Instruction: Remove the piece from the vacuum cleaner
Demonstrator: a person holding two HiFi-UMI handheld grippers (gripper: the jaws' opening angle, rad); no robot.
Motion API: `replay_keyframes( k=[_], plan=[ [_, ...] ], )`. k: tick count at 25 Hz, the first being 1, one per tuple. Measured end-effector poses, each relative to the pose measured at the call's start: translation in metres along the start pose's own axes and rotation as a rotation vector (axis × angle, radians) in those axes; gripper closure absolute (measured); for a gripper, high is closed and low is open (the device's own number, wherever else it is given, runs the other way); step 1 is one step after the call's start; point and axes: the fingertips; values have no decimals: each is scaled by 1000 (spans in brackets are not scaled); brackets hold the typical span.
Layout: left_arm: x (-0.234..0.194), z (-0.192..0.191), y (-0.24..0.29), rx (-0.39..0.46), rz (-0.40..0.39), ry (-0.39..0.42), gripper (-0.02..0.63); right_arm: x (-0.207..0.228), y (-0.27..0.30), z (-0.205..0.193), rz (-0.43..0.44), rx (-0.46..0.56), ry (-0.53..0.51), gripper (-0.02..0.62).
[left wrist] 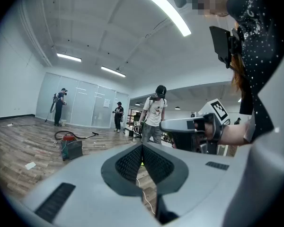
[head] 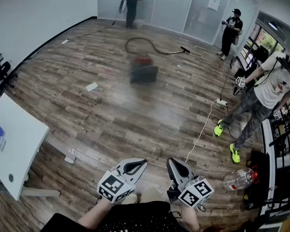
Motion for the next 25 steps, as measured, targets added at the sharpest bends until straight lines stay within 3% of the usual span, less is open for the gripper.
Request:
replay_keyframes(
  k=[12,19,25],
  plan=[
    [-76,30,51,28,43,-42,597,64,72,7,21,-24,16,583],
    [-141,75,120,35,56,-13,597,140,151,28,55,-10,16,583],
    [-185,100,182,36,63,57,597,205,205,36,87,-4,-1,583]
  ],
)
Point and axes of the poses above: the fingertips, and each gripper's own axes: y forward along the fingers, x to its right, z out of its top, and after that the axes turned 11 degrees about -y, right-handed
